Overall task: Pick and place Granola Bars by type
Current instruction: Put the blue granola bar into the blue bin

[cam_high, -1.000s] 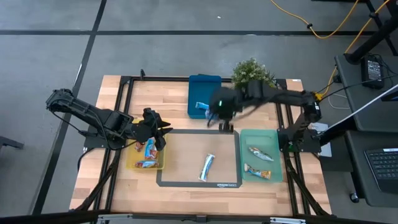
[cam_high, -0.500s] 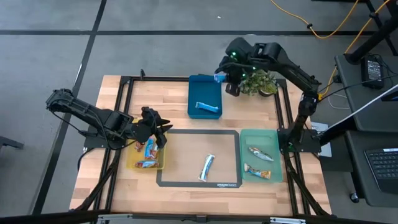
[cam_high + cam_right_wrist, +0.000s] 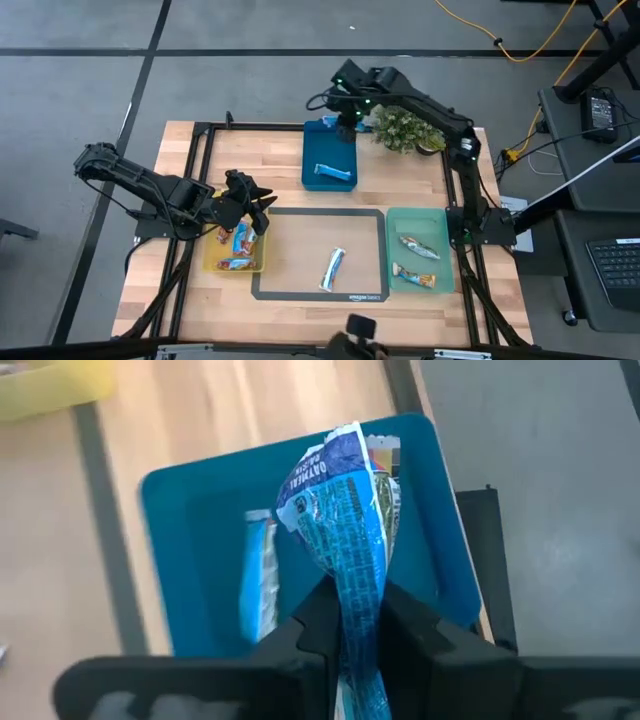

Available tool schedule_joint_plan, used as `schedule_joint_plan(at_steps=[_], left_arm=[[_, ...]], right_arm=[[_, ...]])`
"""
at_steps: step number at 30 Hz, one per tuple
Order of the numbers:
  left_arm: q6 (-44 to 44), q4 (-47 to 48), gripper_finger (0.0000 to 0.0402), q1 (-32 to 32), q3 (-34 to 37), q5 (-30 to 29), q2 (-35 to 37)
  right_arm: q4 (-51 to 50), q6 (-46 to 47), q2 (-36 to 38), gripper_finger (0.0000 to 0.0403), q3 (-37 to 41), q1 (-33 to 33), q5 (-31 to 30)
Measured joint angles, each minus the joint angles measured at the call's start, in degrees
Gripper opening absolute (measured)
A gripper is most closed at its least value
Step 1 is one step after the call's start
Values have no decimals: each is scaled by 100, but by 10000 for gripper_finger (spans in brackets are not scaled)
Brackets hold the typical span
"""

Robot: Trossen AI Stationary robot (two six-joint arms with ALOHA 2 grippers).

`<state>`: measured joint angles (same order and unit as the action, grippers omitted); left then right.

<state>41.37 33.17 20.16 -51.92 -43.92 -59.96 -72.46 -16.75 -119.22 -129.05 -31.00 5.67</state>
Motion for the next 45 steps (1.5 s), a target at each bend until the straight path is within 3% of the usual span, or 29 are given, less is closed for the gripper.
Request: schedule_joint_plan(at_steps=[16,21,40,45], left_arm=[[-3,78,98,0,0,46,0],[-13,187,98,0,0,50,0],[-13,186,98,0,0,50,0],[-13,185,98,0,0,52,0]], right_arm=[[189,153,-1395,58,0,-12,10],[234,171,-1758,58,0,21,285],[406,304,-2140,58,0,122,503],[401,297,-2140,81,0,125,510]])
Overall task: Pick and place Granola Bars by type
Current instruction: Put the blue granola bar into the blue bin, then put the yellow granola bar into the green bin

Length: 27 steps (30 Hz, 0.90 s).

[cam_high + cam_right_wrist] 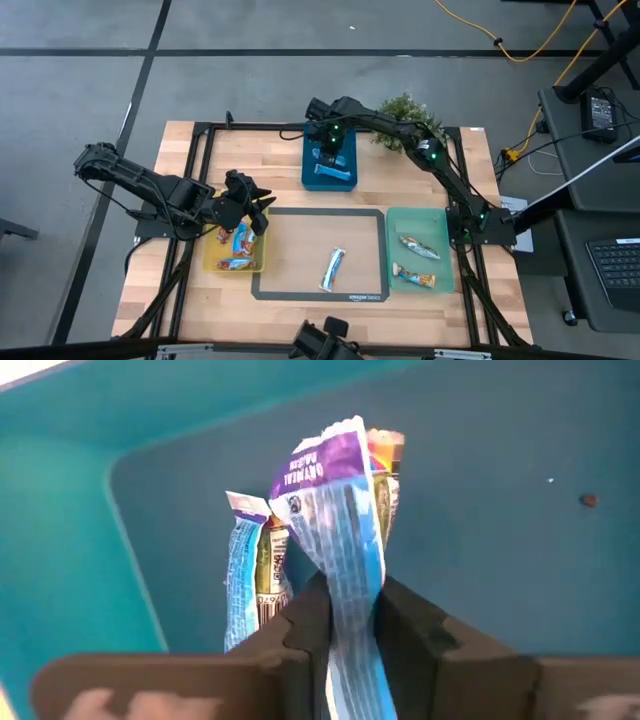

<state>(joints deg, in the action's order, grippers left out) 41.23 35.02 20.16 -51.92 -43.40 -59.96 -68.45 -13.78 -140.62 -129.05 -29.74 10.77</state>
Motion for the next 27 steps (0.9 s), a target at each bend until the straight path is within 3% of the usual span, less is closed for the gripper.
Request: schedule_joint_plan(at_steps=[9,16,27], left_arm=[[0,-3,98,0,0,2,0],[0,32,98,0,0,3,0],[-1,154,98,0,0,157,1]], right_arm=[[-420,3,2,142,-72,39,93],[-966,-238,284,133,-190,199,-189],[-1574,-475,1734,116,-188,666,-321]])
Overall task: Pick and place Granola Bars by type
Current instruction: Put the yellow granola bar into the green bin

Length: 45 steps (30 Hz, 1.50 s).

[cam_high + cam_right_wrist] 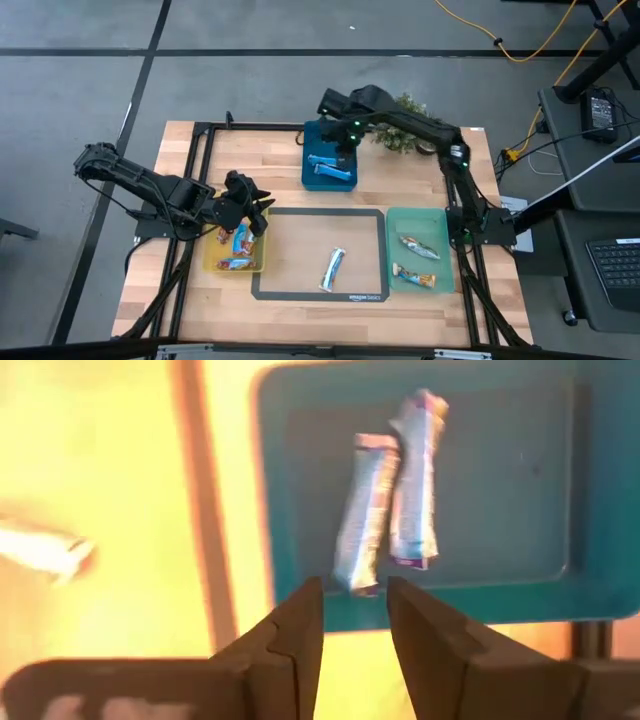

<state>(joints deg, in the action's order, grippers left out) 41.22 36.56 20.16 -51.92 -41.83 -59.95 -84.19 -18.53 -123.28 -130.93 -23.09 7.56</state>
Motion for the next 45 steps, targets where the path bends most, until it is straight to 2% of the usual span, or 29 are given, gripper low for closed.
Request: schedule_joint_plan(at_steps=[2,7,10,15,19,25,29,41,45], left_arm=[[-2,12,98,0,0,15,0],[-180,15,98,0,0,18,0],[-289,15,98,0,0,16,-1],[-305,17,98,-2,0,5,0],[-348,13,98,0,0,-2,-1],[-351,13,98,0,0,-3,-1],[-359,12,98,0,0,173,1],[-355,9,98,0,0,480,1],[-355,9,98,0,0,613,1]], right_arm=[[-129,-212,343,116,2,203,126],[-440,-896,1224,116,2,901,1085],[-619,-1391,1695,116,2,1467,1383],[-592,-2005,2358,116,150,2495,1280],[-590,-1755,2493,116,328,2990,446],[-518,-1462,2502,116,712,3279,259],[-87,-1363,2500,116,1195,3440,242],[2235,-1509,2492,117,3478,3518,305],[2769,-1465,2493,144,3846,3529,192]])
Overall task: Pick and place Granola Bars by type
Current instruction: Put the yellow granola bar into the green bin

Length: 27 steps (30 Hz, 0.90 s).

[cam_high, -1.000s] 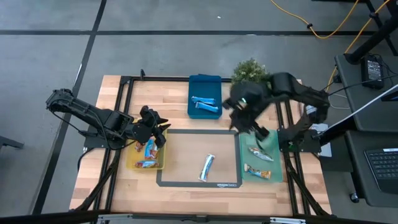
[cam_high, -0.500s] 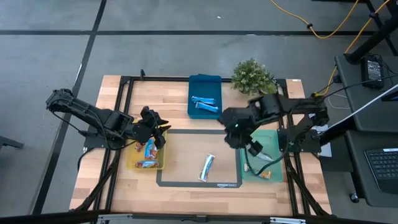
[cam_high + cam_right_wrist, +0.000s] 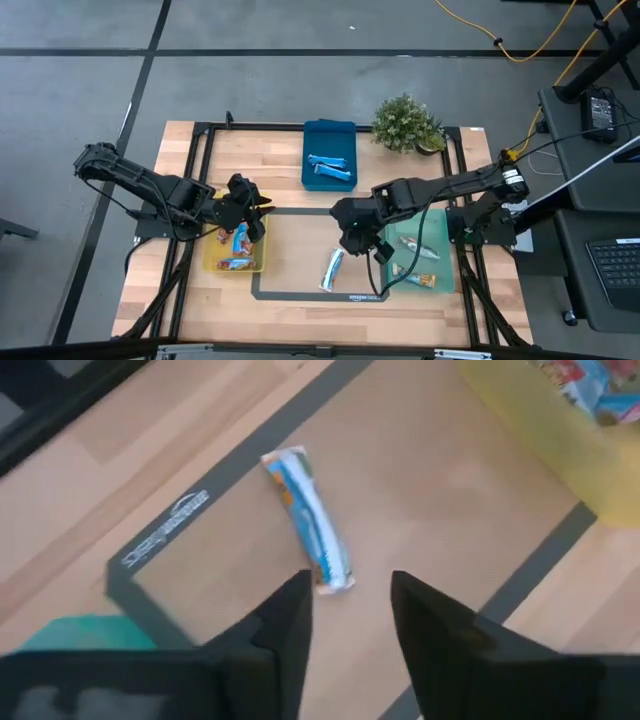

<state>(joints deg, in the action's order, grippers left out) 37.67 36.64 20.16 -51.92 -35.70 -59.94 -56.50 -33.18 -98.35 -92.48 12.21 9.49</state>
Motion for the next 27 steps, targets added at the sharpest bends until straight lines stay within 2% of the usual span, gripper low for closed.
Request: schedule_joint_plan(at_steps=[7,10,13,27], left_arm=[[-105,0,98,0,0,136,0],[-219,-2,98,0,0,111,0],[-235,-11,98,0,0,109,0],[-96,-48,98,0,0,111,0]], right_arm=[[1030,-8,-64,231,477,0,-234],[1559,-122,-277,254,791,-46,-248],[1733,-220,-545,260,1006,-80,-260],[1649,-130,-1411,261,1028,-74,-246]])
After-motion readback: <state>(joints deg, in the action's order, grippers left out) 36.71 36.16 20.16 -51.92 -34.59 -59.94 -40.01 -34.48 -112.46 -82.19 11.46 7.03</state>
